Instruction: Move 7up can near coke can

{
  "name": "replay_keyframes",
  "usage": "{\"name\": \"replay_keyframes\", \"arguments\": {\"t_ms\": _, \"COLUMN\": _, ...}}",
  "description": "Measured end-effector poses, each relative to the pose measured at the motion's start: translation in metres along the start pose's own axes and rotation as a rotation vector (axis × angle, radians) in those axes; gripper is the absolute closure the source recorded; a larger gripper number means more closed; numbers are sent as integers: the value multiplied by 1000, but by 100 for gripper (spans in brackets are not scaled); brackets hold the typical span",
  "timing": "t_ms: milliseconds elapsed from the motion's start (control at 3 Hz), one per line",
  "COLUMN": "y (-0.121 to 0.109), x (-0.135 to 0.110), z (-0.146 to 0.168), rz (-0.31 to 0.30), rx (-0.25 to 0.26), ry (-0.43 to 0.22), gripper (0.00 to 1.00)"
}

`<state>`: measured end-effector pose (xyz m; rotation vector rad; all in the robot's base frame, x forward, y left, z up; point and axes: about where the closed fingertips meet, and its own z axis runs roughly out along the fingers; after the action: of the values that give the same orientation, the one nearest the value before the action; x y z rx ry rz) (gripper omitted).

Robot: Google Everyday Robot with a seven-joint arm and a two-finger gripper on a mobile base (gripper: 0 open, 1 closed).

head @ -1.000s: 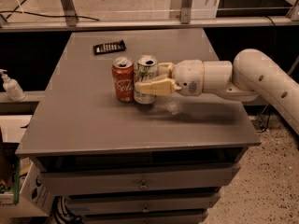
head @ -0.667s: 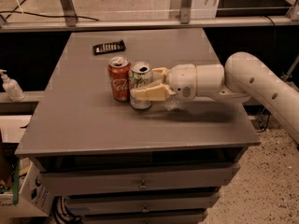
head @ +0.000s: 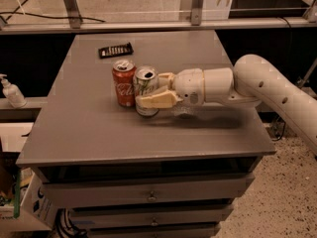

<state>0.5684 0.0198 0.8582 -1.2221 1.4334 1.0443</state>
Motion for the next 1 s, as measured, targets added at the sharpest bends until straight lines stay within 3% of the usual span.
{"name": "replay_keyframes", "arguments": {"t_ms": 1000, "y": 0, "x": -1, "z": 0, "rz": 0, "rx": 0, "ry": 0, "gripper": 12}}
